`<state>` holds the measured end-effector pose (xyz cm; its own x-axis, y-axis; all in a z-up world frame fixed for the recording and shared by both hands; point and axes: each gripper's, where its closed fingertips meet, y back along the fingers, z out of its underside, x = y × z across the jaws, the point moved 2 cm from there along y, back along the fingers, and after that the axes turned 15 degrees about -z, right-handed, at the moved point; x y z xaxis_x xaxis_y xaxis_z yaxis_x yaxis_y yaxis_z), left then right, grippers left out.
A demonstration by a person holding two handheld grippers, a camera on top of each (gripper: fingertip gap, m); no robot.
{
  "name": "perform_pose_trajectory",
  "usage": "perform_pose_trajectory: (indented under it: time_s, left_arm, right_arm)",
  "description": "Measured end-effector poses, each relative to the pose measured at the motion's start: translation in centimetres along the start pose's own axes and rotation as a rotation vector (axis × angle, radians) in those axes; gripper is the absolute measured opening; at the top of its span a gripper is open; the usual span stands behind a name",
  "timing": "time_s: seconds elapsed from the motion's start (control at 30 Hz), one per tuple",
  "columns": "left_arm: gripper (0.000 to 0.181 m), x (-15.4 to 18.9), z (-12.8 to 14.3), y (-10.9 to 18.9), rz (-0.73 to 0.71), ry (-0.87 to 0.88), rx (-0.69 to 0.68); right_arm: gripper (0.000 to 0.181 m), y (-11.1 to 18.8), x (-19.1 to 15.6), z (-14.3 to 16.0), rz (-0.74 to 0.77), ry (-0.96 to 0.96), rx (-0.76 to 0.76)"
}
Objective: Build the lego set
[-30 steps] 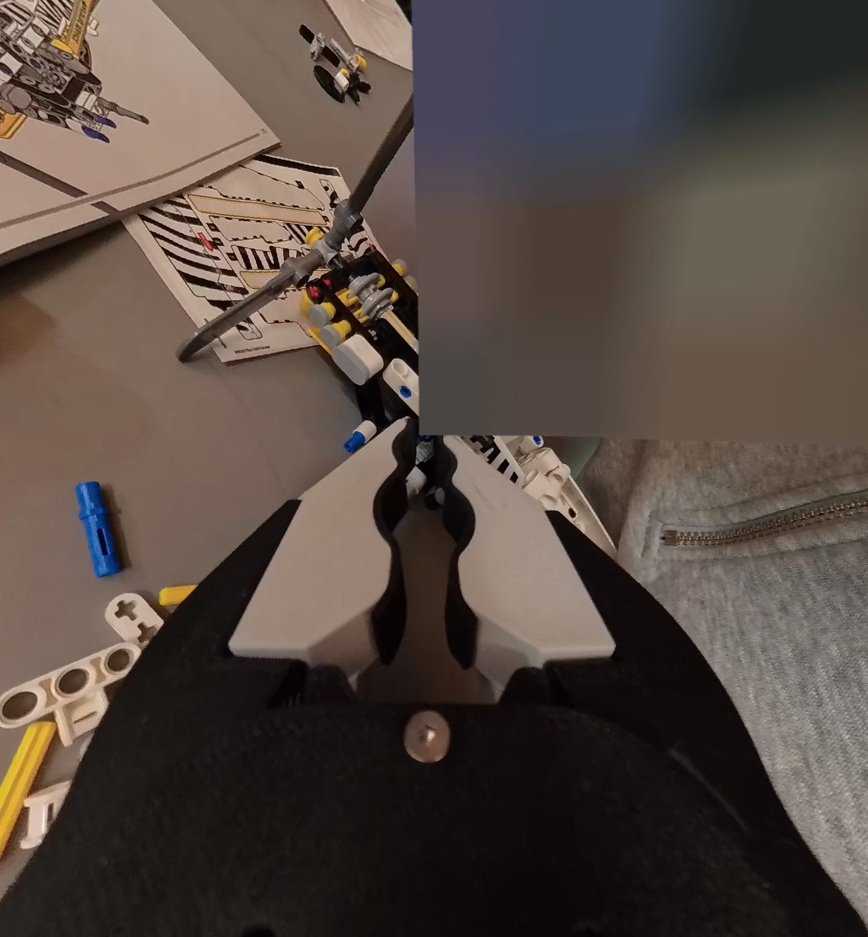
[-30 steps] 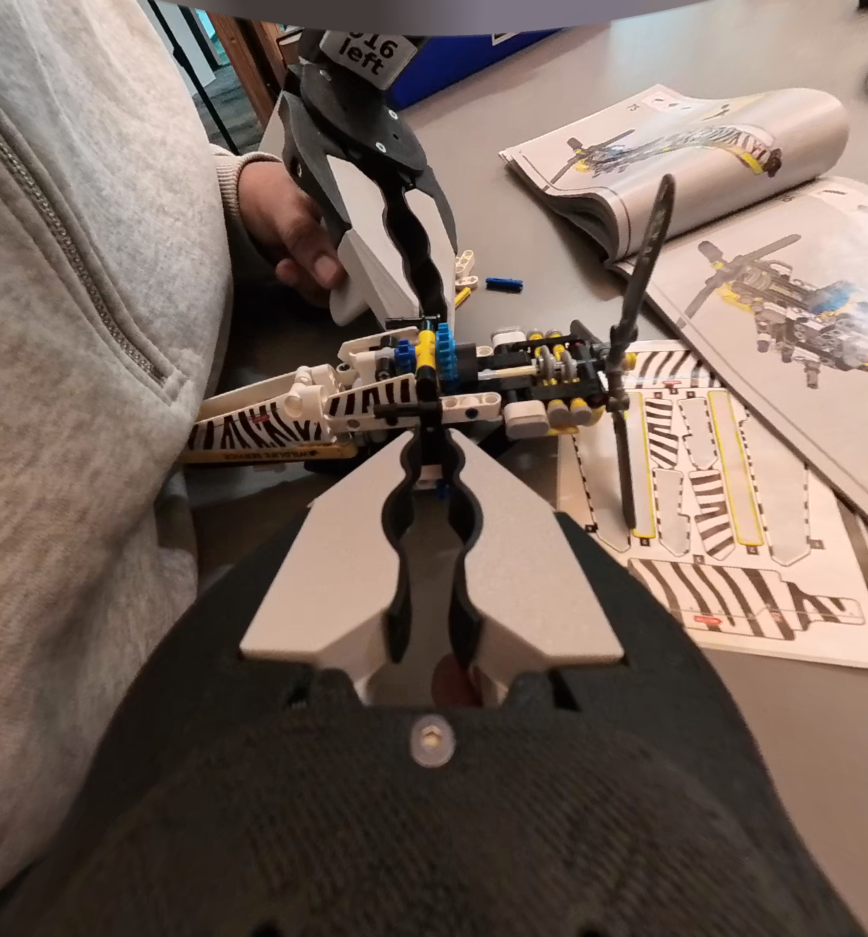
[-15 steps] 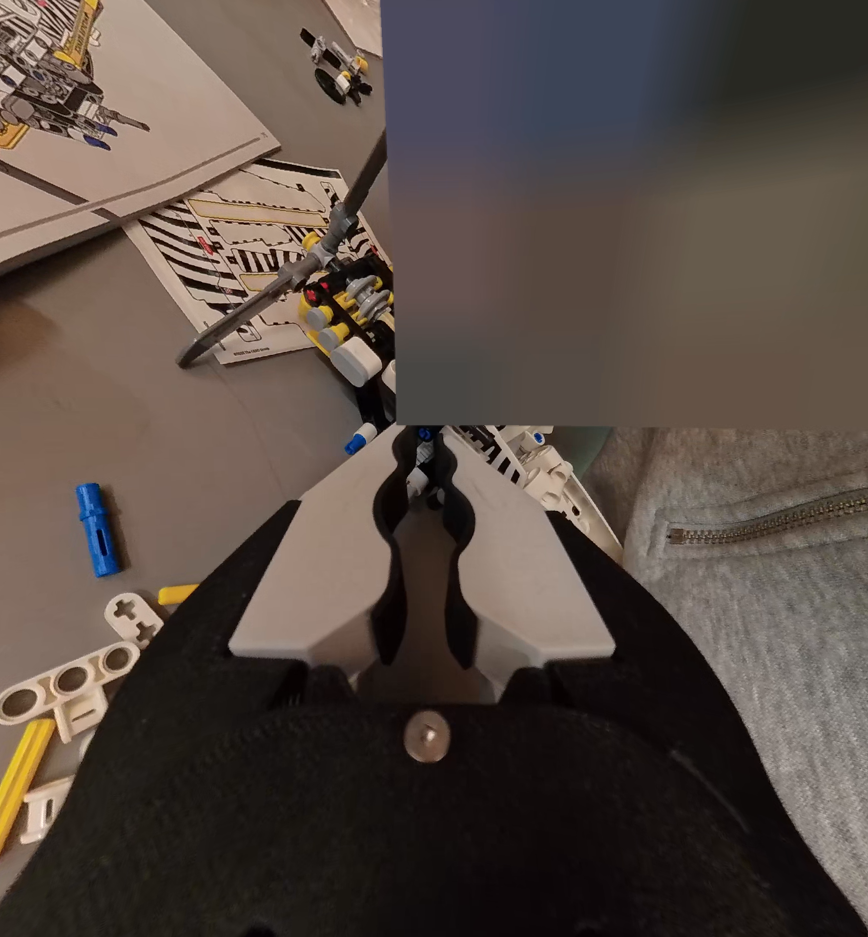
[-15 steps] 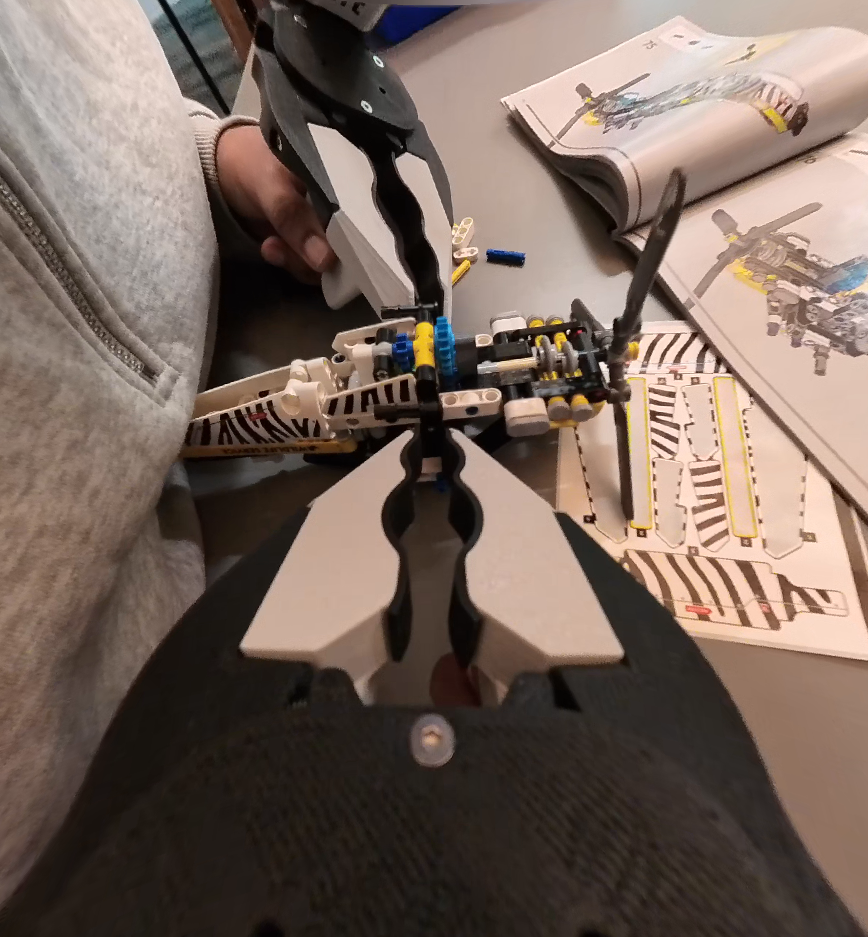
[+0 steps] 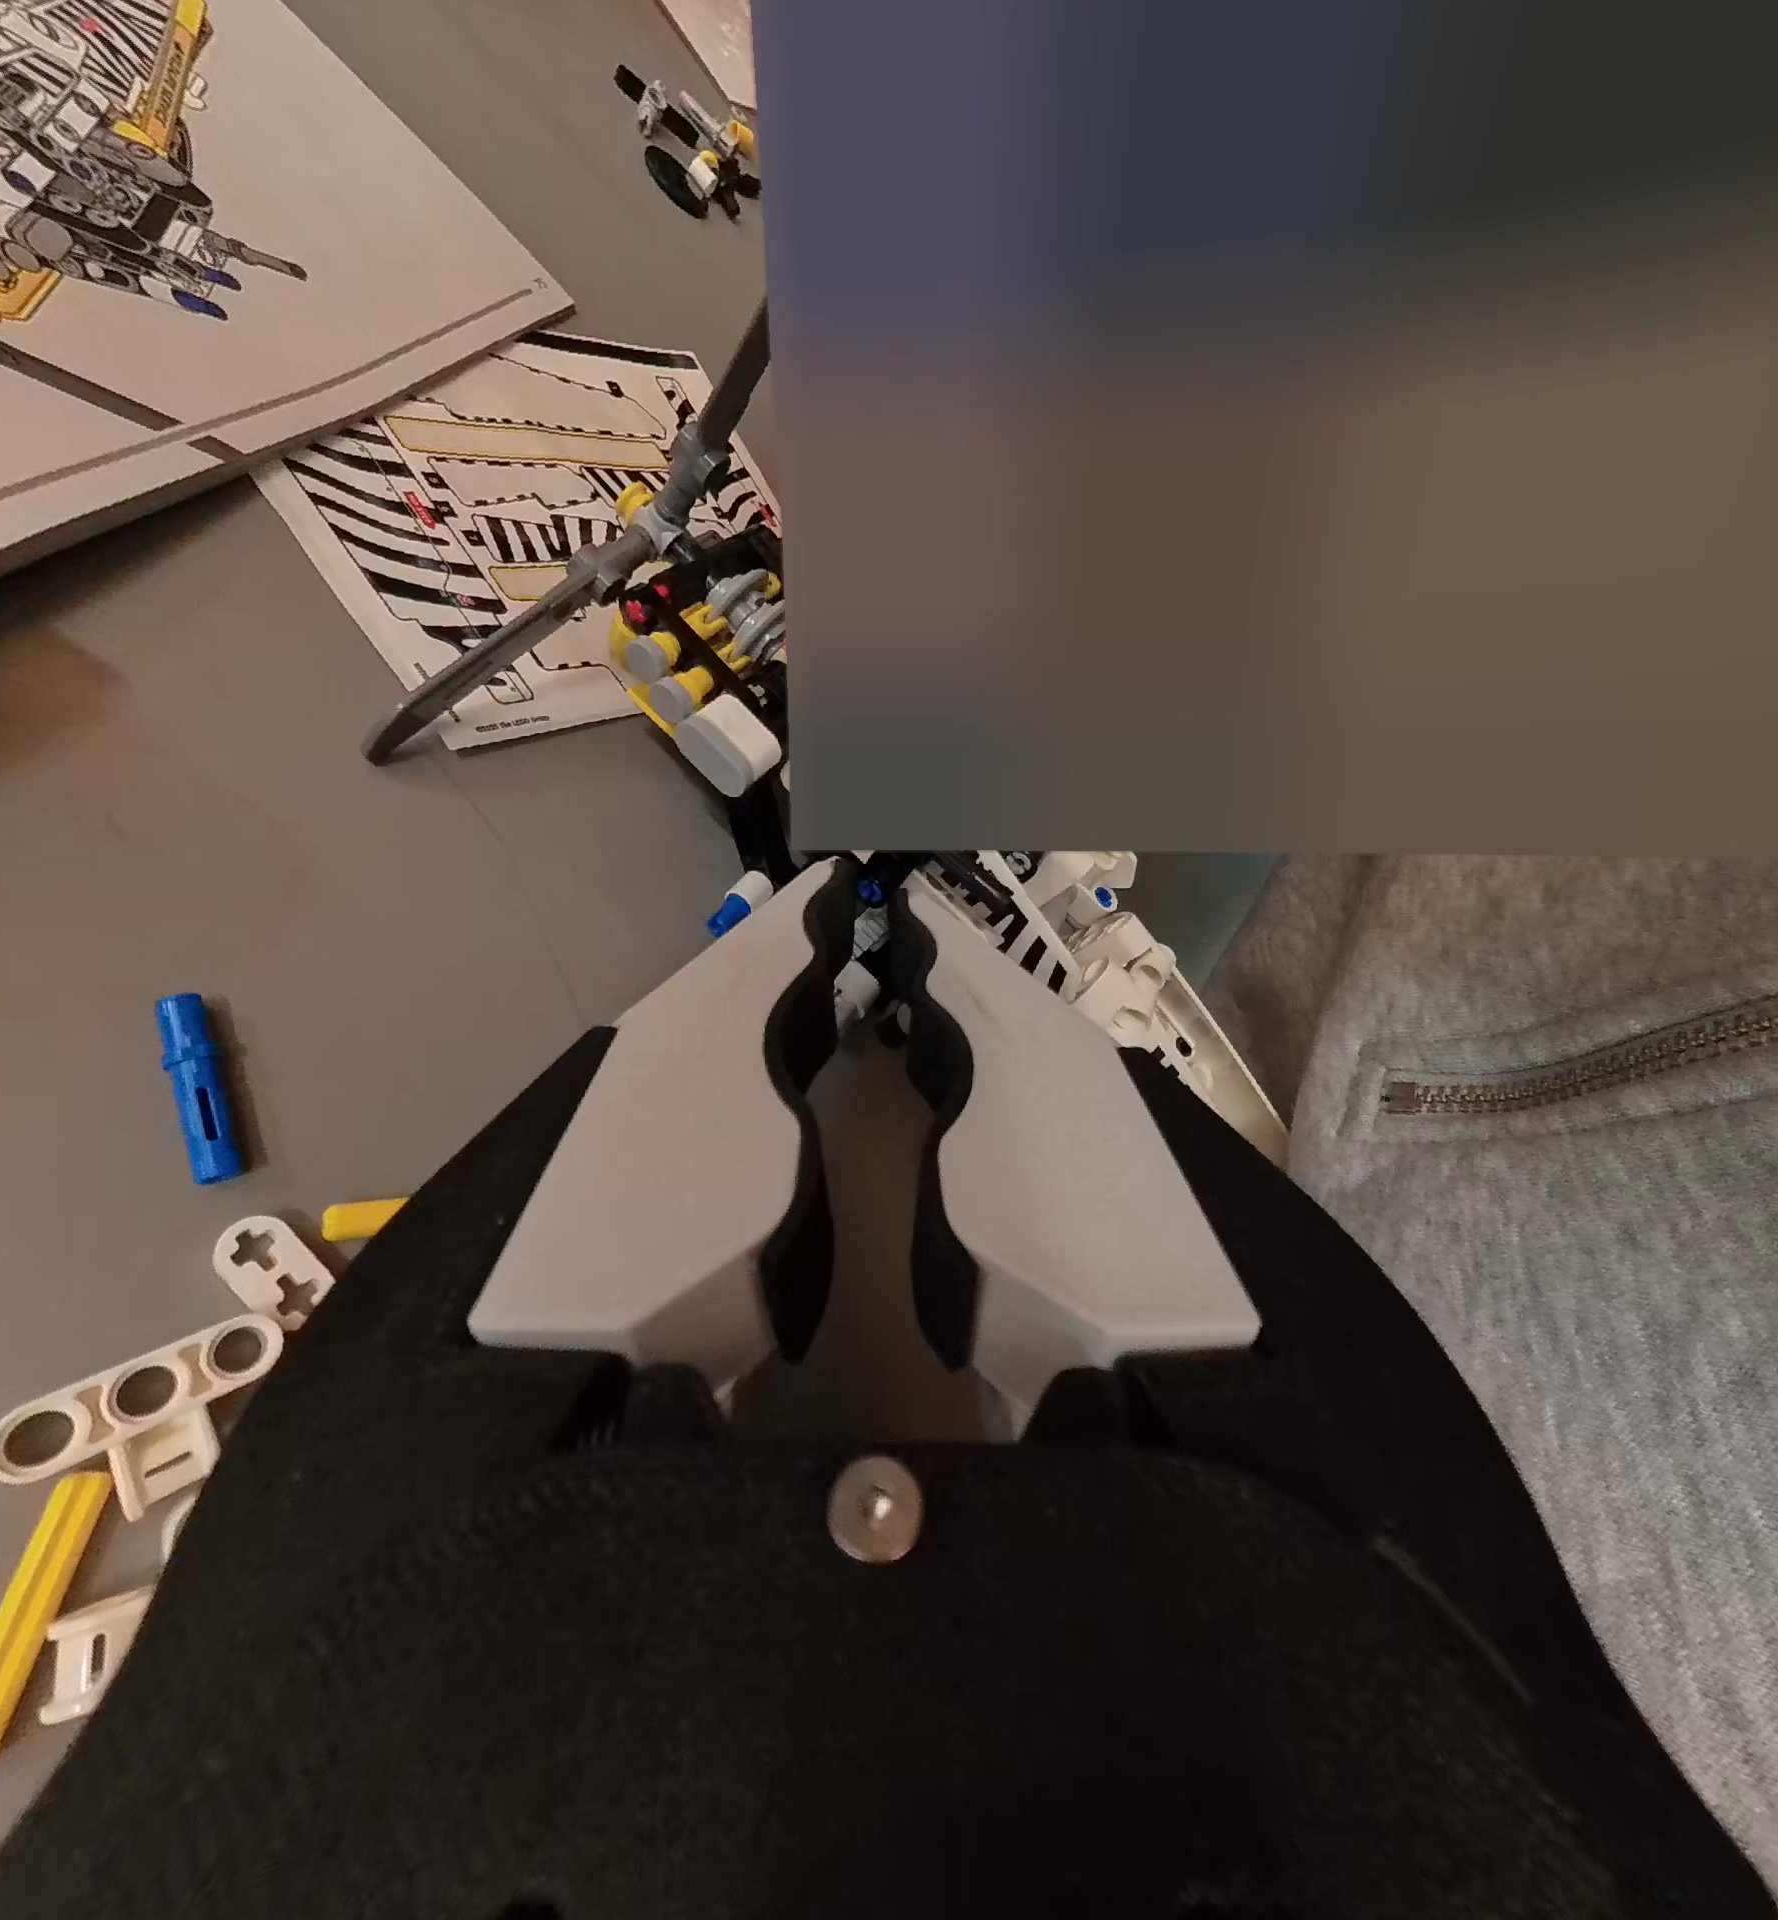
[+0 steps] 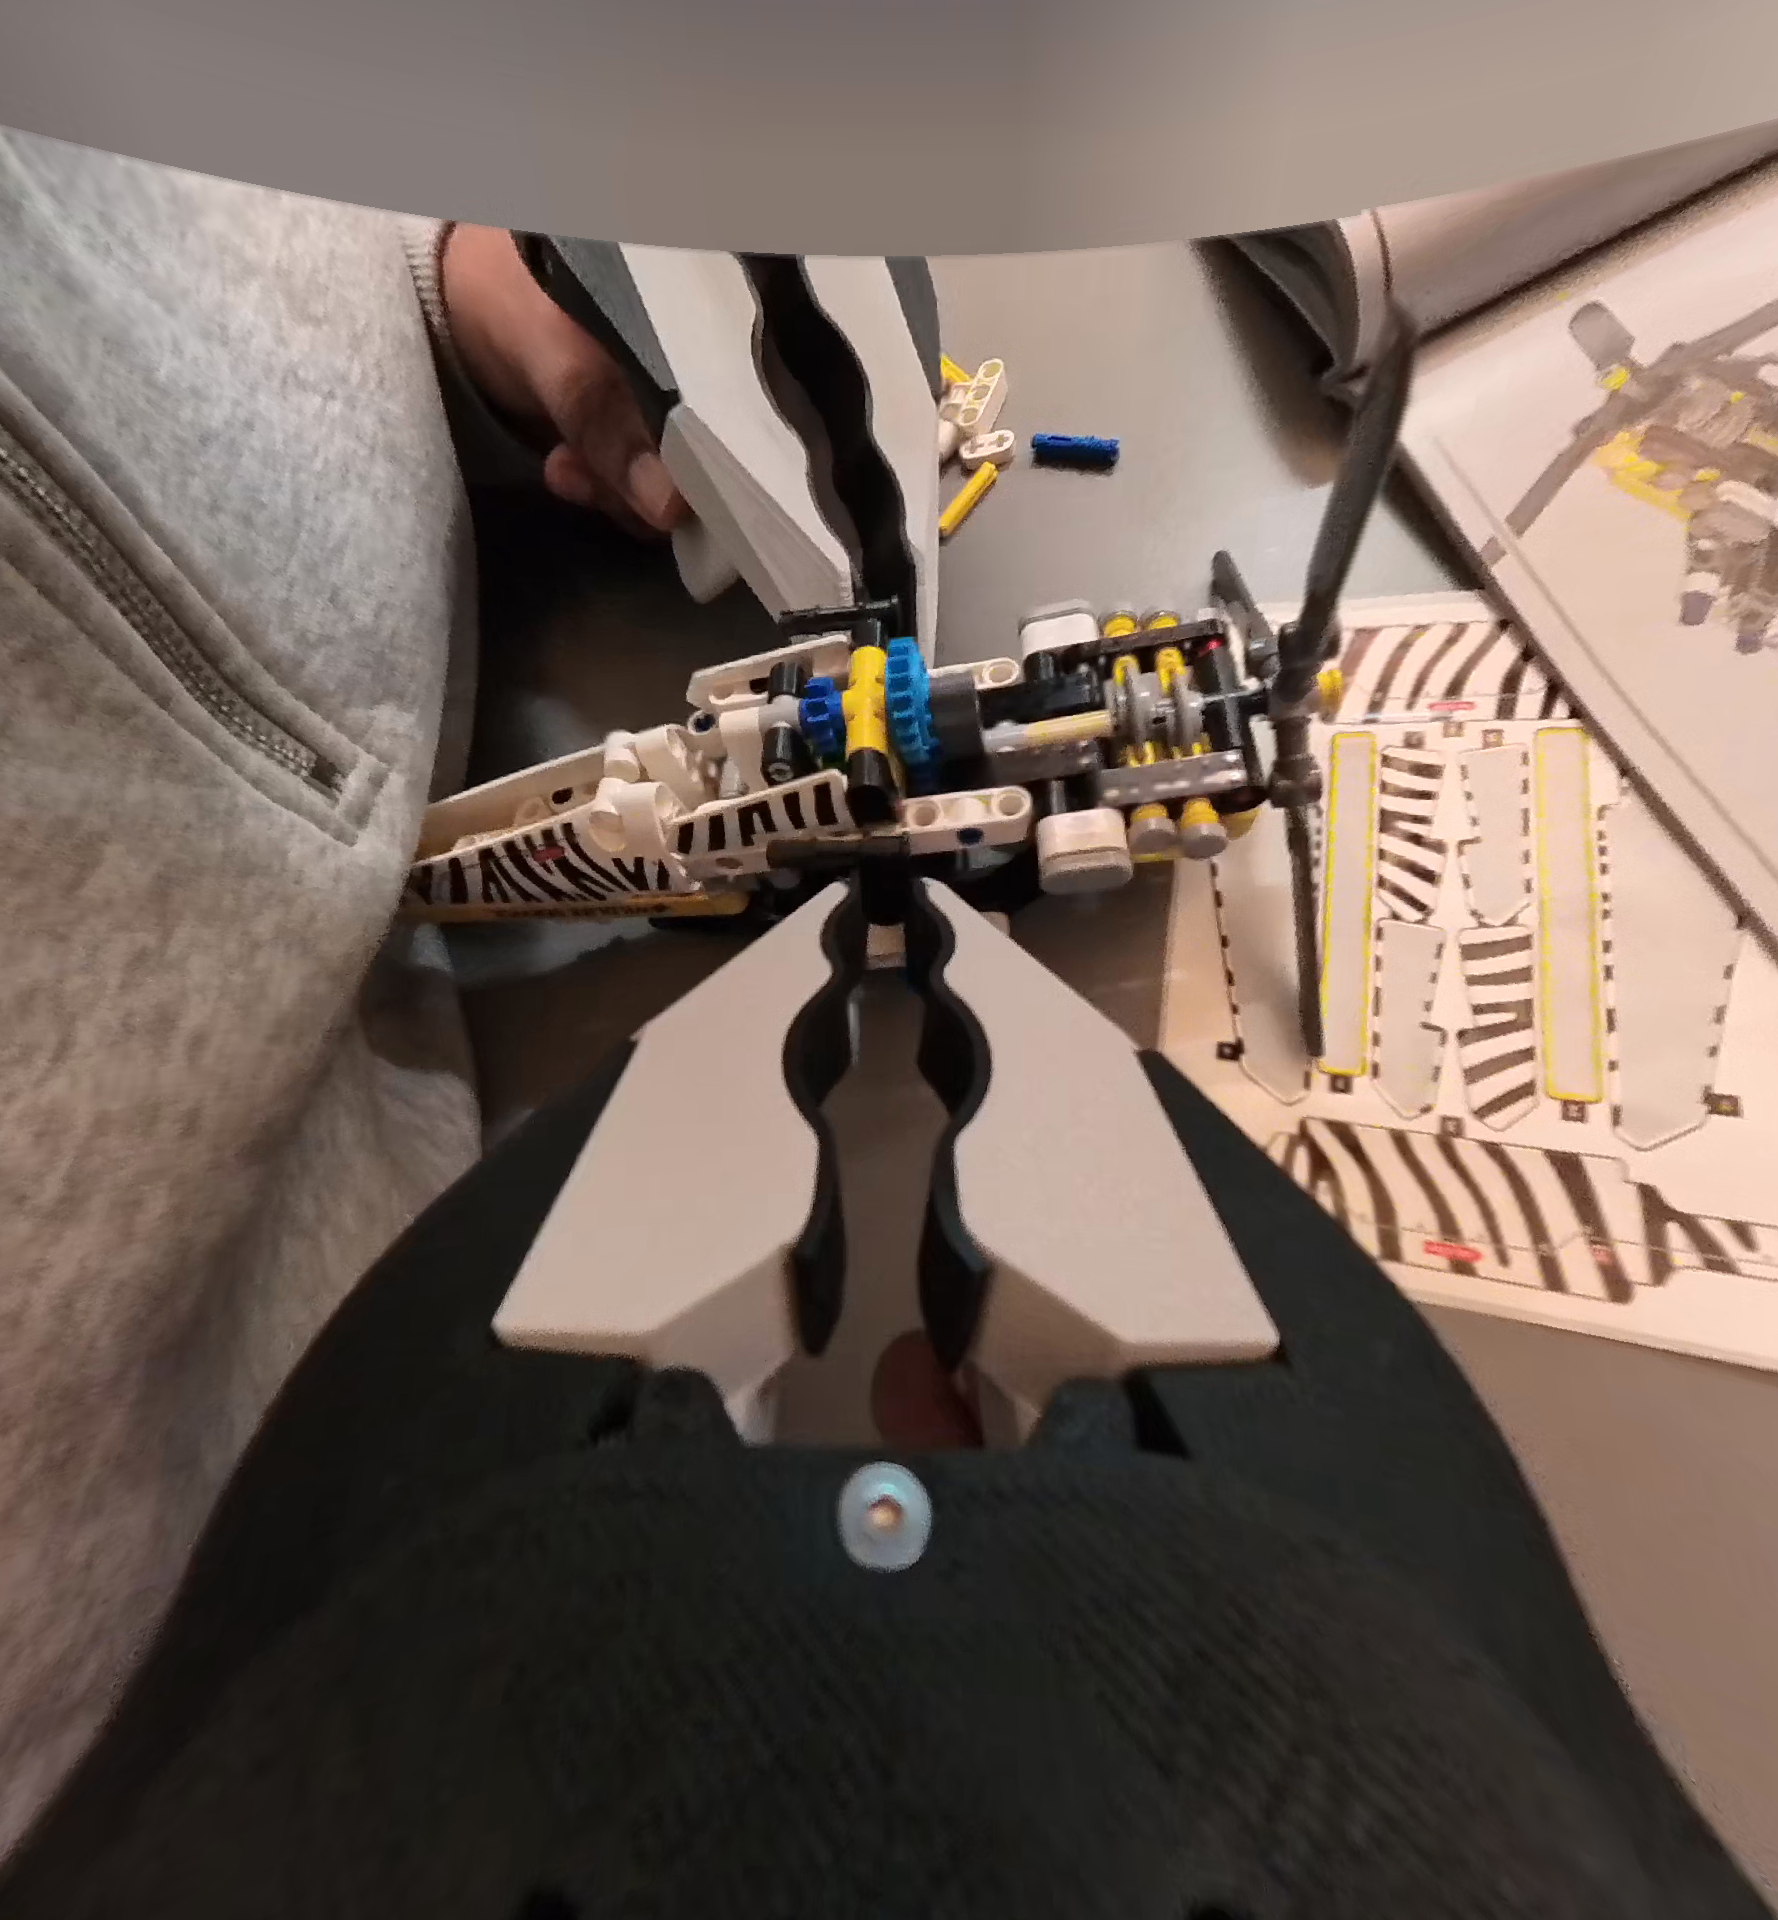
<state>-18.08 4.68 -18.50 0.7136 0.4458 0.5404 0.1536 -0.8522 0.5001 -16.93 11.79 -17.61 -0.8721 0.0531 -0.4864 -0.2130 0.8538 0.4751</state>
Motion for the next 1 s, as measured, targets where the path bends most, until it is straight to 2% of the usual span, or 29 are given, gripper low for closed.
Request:
perform_pose_trajectory:
  time_s: [0.13, 0.33, 0.57, 0.7, 1.0]
  left_arm:
    - [0.003, 0.0, 0.0, 0.01, -0.001, 0.0, 0.001]
    - [0.003, 0.21, -0.15, 0.04, 0.013, 0.007, 0.015]
    - [0.003, 0.08, 0.05, -0.22, -0.002, 0.005, -0.005]
    - [0.003, 0.29, 0.13, -0.14, 0.006, -0.004, -0.003]
    - [0.004, 0.34, 0.1, -0.15, 0.028, 0.011, -0.006]
  right_arm:
    - [0.005, -0.01, -0.01, -0.05, 0.0, -0.024, 0.003]
    - [0.005, -0.14, 0.11, 0.35, 0.106, 0.121, -0.162]
    - [0.005, -0.23, -0.39, -0.23, 0.01, 0.16, 0.005]
    - [0.005, -0.37, -0.06, -0.05, 0.026, 0.095, 0.001]
    - [0.005, -0.34, -0.04, -0.01, 0.015, 0.085, 0.019]
